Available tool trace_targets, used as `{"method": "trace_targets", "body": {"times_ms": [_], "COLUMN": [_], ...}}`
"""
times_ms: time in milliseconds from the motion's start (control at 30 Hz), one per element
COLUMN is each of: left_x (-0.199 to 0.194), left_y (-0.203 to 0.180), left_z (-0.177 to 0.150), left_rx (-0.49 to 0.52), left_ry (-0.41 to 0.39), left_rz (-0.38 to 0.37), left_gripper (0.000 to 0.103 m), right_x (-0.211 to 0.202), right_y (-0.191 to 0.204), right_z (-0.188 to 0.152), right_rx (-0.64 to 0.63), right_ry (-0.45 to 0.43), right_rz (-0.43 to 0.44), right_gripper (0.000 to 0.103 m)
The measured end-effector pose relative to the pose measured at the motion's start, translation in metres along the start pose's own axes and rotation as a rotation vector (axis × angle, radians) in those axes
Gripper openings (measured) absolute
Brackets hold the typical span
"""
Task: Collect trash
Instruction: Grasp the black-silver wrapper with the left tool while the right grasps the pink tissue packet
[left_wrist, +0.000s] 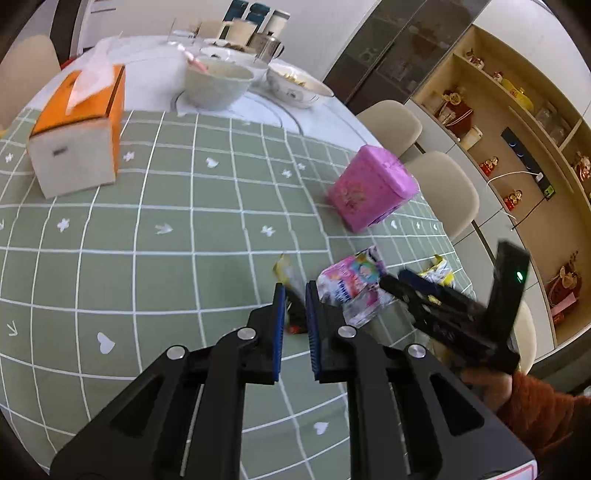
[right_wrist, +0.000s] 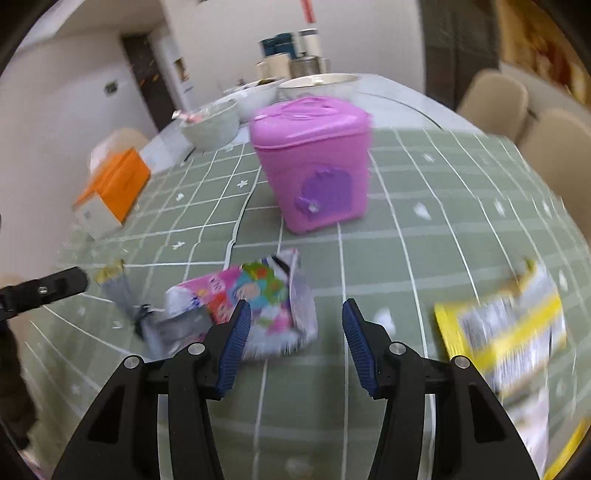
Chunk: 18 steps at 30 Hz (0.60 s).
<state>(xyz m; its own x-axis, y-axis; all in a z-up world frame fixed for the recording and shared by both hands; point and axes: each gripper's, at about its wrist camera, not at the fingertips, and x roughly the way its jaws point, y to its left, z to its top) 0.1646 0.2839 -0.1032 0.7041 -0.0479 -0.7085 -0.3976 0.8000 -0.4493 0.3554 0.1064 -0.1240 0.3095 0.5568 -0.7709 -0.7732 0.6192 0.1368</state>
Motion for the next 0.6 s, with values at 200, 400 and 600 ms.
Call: {"method": "trace_targets", "body": {"times_ms": [200, 400, 600], "left_x": [0.004, 0.026, 0.05], "left_y": [0.01, 0.004, -0.017], "left_z": [-0.006, -0.014, -0.012], "left_rx": [-0.027, -0.064, -0.035], "left_ry": [0.051, 0.09, 0.095], "left_rz": [-0.033, -0.022, 0.047], "left_gripper": [0.042, 0.044, 0.044], "right_x": [0.013, -0.032, -0.088], "right_y": [0.003, -0.016, -0.031], "right_z": [0.009, -0.005, -0.036], "right_rx": [-0.07, -0.006, 0.078], "right_ry": [0.048, 0.001, -0.042], "right_rz": [0.009, -0.089, -0.181], "right_gripper": [0.014, 0.008, 0.008]}}
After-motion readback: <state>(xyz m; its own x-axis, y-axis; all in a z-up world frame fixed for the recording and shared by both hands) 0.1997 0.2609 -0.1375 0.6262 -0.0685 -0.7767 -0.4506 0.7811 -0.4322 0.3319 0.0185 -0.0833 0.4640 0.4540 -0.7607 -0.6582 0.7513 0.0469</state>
